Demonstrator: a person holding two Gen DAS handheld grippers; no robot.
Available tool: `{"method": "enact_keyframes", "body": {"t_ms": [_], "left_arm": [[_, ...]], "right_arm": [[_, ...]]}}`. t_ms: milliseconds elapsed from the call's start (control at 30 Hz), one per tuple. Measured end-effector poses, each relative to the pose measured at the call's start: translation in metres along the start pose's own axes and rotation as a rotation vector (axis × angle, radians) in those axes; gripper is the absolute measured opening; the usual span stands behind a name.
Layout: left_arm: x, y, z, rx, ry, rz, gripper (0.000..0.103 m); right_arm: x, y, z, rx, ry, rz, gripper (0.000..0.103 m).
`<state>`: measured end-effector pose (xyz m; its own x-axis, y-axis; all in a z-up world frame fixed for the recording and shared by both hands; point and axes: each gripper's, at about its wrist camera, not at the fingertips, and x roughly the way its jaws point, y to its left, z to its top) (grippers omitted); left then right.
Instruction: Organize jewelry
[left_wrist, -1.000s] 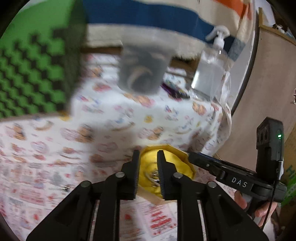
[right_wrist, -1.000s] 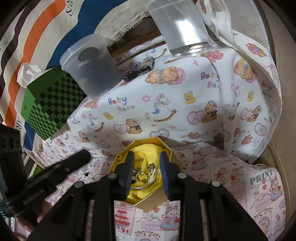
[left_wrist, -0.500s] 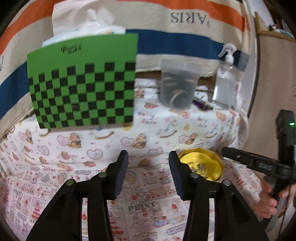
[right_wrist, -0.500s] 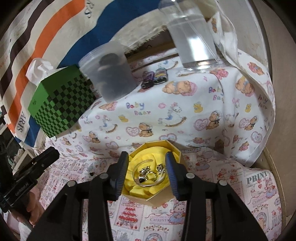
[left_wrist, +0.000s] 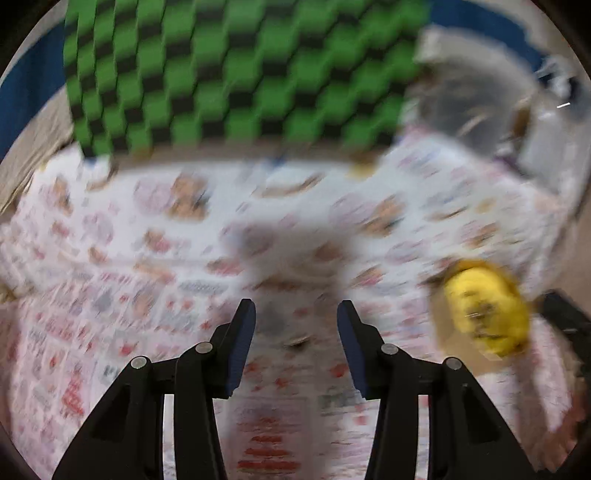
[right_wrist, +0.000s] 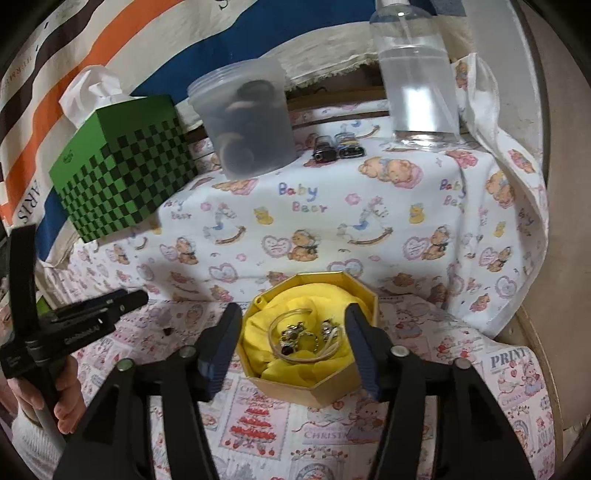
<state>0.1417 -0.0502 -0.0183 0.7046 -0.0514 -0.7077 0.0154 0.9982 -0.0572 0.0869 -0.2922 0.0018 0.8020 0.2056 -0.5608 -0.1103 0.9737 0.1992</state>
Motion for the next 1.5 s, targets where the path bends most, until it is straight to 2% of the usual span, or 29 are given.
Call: {"method": "enact_keyframes", "body": {"t_ms": [133,233,400,467,533,600,800,933,1000,1067,1133,1233,1300,1333,1400,1500], "left_arm": [[0.020,0.009,-0.006,-0.042,0.069,-0.036,0.036],[0.030,0.008,-0.011,-0.038,0.092,-0.039,0.033],[0.040,0.003,-0.017,-0.020,0.102,-0.027,0.031],[0.040,0.001,-0.018,-0.016,0.098,-0.038,0.026],[0.044,-0.003,-0.016,-0.010,0.101,-0.044,0.015],[0.048,-0.007,-0.015,-0.005,0.103,-0.044,0.010],[0.038,0.000,-0.013,-0.029,0.104,-0.060,0.009],[0.017,0.014,-0.011,-0.109,0.119,-0.081,0.009],[0.012,0.018,-0.016,-0.101,0.142,-0.094,0.009],[0.008,0.021,-0.023,-0.062,0.164,-0.076,0.009],[0.000,0.029,-0.031,-0.059,0.144,-0.073,0.009],[-0.012,0.040,-0.042,-0.091,0.112,-0.070,0.009],[-0.020,0.043,-0.043,-0.096,0.115,-0.081,0.009],[-0.028,0.046,-0.042,-0.095,0.092,-0.094,0.009],[-0.047,0.046,-0.039,-0.087,0.024,-0.065,0.009],[-0.062,0.053,-0.035,-0.071,-0.035,-0.062,0.009]], "right_arm": [[0.003,-0.008,-0.001,0.019,-0.014,-0.069,0.072],[0.006,-0.011,-0.001,0.020,-0.020,-0.125,0.078],[0.008,-0.012,-0.003,0.013,-0.026,-0.150,0.085],[0.008,-0.011,-0.003,0.011,-0.030,-0.155,0.086],[0.009,-0.011,-0.004,0.011,-0.027,-0.155,0.087],[0.010,-0.011,-0.005,0.012,-0.022,-0.154,0.087],[0.010,-0.011,-0.005,0.011,-0.024,-0.151,0.087],[0.005,-0.007,-0.004,0.011,-0.035,-0.124,0.087],[0.002,-0.003,-0.004,0.003,-0.040,-0.111,0.087],[0.000,0.002,-0.004,-0.017,-0.044,-0.100,0.088],[-0.002,0.007,-0.004,-0.038,-0.050,-0.090,0.094],[-0.004,0.016,-0.005,-0.071,-0.048,-0.068,0.095],[-0.007,0.024,-0.006,-0.083,-0.030,-0.097,0.095],[-0.009,0.029,-0.006,-0.084,-0.006,-0.124,0.095],[-0.017,0.037,-0.005,-0.091,-0.005,-0.077,0.095],[-0.029,0.052,-0.002,-0.078,-0.028,0.000,0.095]]}}
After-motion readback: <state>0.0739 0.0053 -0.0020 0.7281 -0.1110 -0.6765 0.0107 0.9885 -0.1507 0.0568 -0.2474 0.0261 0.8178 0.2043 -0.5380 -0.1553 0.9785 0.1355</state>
